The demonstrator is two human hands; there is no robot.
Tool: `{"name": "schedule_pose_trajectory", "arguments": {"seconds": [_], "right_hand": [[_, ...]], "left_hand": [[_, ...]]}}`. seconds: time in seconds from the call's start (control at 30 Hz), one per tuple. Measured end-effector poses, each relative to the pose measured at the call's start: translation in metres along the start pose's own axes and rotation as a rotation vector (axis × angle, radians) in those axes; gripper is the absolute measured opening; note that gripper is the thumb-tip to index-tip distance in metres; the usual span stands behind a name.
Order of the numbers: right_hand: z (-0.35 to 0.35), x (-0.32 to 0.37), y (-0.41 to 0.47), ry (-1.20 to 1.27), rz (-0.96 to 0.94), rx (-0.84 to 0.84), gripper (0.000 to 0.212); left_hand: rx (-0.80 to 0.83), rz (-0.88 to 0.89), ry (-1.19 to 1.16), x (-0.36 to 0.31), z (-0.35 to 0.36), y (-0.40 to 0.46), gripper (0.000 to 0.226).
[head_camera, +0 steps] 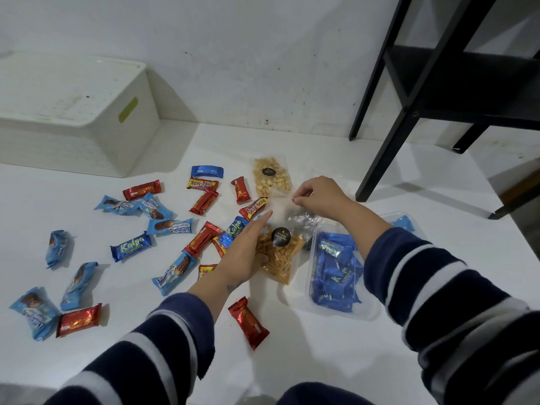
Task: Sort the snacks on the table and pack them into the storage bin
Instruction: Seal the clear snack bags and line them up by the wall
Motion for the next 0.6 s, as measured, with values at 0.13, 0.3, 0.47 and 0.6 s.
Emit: {"name": "schedule_pose_trajectory", "arguments": {"seconds": [0.13, 0.3, 0.47, 0.6], "right_hand": [[0.0, -0.003, 0.001, 0.019, 0.041, -0.004, 0.008], [0.005, 0.007, 0.0, 0.033, 0.002, 0.027, 0.011], [0.001, 0.01, 0.002, 0.046, -0.017, -0.049, 0.004], [0.005, 0.013, 0.002, 0.037, -0.026, -0.015, 0.008]], "left_hand": [[0.0, 0.019, 0.015, -0.001, 0.0, -0.002, 0.092], [0.0, -0.008, 0.035, 0.0, 0.0, -0.001, 0.091], [0.004, -0.006, 0.029, 0.0, 0.002, 0.001, 0.092], [0.004, -0.016, 0.038, 0.001, 0.002, 0.002, 0.092]]}}
Point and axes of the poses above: each hand's wrist, its own y-axis towards the middle knuckle, its own z-axis out of the palm, x = y × z, the point moved 6 cm from there along y, towards the middle knuckle
